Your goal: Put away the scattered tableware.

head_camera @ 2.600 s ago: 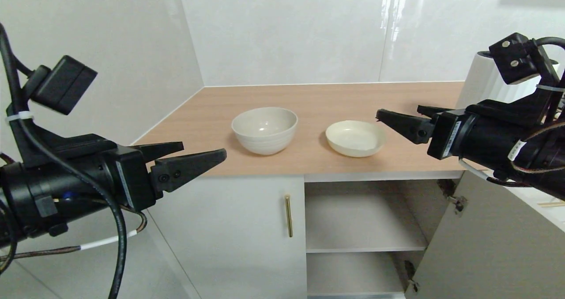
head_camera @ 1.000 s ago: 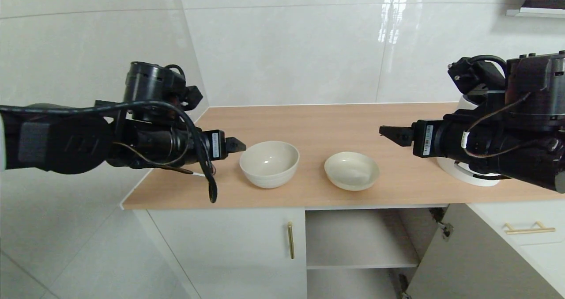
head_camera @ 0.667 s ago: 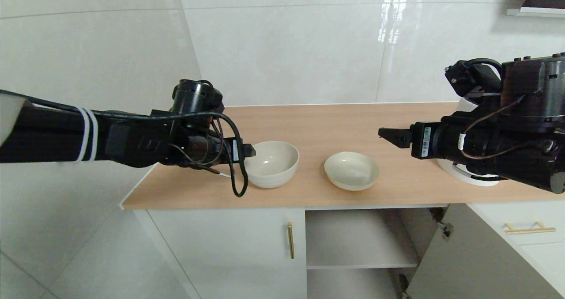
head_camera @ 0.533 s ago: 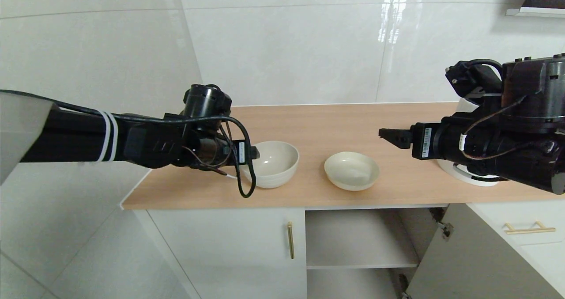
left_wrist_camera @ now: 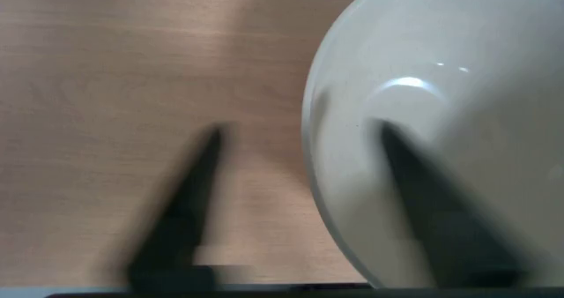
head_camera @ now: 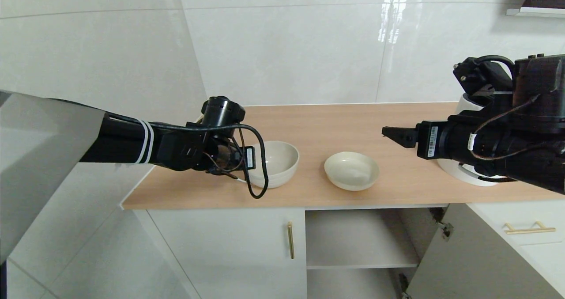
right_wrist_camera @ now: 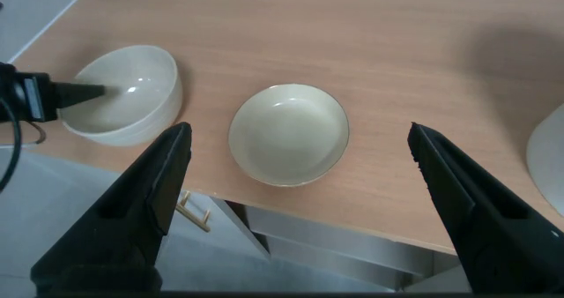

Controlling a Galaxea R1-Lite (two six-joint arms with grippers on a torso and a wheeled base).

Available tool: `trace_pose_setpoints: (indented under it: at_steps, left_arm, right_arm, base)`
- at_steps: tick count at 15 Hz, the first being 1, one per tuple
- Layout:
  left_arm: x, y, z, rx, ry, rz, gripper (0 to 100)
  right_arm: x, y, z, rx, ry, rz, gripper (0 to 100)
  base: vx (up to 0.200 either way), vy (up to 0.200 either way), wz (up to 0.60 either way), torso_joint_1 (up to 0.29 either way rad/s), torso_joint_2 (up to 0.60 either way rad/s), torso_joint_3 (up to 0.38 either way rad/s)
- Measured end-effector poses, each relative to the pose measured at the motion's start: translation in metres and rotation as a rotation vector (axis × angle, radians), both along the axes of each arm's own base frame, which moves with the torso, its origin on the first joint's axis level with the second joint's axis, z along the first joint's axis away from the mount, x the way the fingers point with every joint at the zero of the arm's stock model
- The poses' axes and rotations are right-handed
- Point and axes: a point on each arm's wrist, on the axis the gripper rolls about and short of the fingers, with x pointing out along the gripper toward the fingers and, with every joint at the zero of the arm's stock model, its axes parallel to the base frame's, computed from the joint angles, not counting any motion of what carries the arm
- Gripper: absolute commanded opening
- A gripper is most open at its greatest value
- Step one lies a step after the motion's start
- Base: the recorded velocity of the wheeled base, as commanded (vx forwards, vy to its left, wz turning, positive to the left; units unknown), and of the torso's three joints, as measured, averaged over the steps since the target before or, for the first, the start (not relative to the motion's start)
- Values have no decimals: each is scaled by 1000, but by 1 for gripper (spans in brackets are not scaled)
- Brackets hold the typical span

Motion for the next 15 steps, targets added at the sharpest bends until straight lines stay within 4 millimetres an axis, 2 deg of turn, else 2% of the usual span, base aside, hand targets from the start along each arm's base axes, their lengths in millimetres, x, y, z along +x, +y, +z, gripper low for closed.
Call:
trace_pose_setpoints:
  at_steps: [5, 9, 12, 15]
  left_arm:
    - [1, 0, 3, -38, -7, 20, 0]
    - [-11, 5, 31, -123, -57, 49, 0]
    - [-35, 14, 57, -151, -102, 42, 0]
    - [-66, 25, 91, -188, -174, 18, 0]
  right_arm:
    - [-1, -1, 0, -1, 1, 5, 100]
    - [2, 1, -1, -7, 11, 3, 100]
    - [12, 5, -13, -100, 152, -29, 100]
    - [37, 10, -22, -127, 231, -125, 100]
  base:
    - [0, 0, 0, 0, 0, 0]
    - [0, 0, 0, 0, 0, 0]
    - [0, 0, 0, 0, 0, 0]
    - [0, 0, 0, 0, 0, 0]
